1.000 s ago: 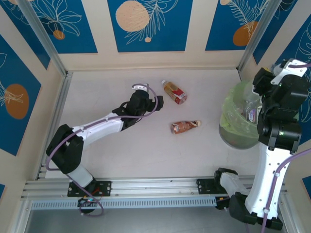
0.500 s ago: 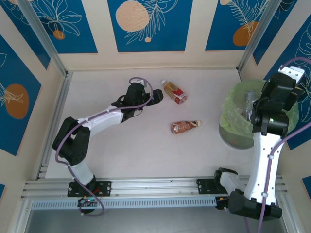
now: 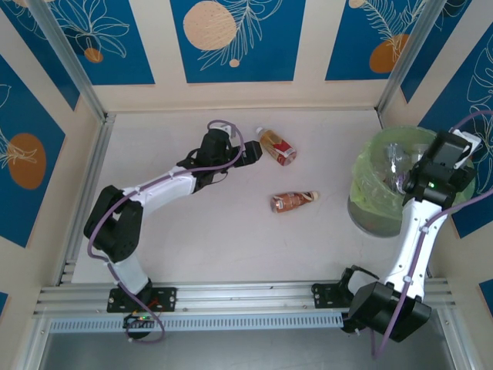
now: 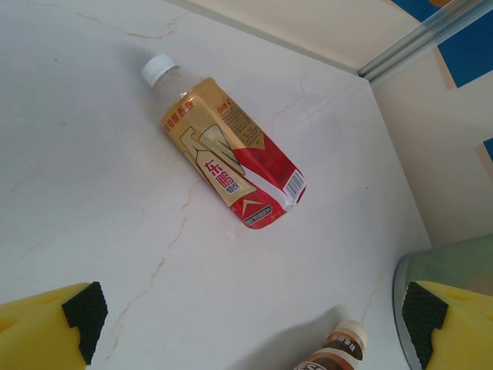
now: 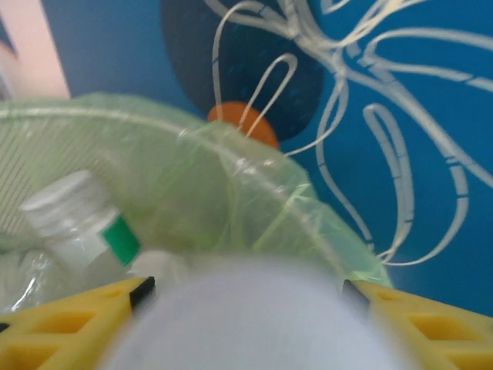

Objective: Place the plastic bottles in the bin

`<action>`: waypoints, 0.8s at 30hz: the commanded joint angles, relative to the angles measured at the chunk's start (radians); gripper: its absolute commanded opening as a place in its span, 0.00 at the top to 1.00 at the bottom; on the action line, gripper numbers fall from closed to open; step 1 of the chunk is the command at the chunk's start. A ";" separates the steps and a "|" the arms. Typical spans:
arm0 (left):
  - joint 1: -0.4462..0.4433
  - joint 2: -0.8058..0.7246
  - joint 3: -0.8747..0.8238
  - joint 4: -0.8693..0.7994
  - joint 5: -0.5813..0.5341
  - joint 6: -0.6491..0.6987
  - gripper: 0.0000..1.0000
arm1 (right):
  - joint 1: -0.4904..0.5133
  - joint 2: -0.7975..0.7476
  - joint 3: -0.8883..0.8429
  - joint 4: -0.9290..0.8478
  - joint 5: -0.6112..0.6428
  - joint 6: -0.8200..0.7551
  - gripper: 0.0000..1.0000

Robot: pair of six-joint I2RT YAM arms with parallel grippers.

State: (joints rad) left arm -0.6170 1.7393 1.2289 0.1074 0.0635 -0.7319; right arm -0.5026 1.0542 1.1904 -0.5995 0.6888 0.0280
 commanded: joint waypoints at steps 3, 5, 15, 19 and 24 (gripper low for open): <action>0.008 0.036 0.047 -0.014 0.041 -0.018 0.00 | 0.053 0.021 0.070 -0.092 -0.039 0.024 0.25; 0.009 0.040 0.044 -0.012 0.039 -0.024 0.00 | 0.072 0.021 0.091 -0.106 -0.019 0.034 0.19; 0.009 0.041 0.045 -0.074 0.009 0.026 0.00 | 0.178 -0.027 0.141 -0.167 -0.062 0.102 0.00; 0.009 0.039 0.047 -0.103 0.044 0.086 0.00 | 0.217 -0.063 0.141 -0.178 -0.142 0.161 0.01; 0.009 0.034 0.037 -0.088 0.108 0.170 0.00 | 0.301 -0.104 0.146 -0.168 -0.164 0.243 0.01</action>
State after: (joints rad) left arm -0.6170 1.7721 1.2507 0.0273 0.1135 -0.6407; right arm -0.2398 0.9771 1.3037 -0.7647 0.5640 0.2020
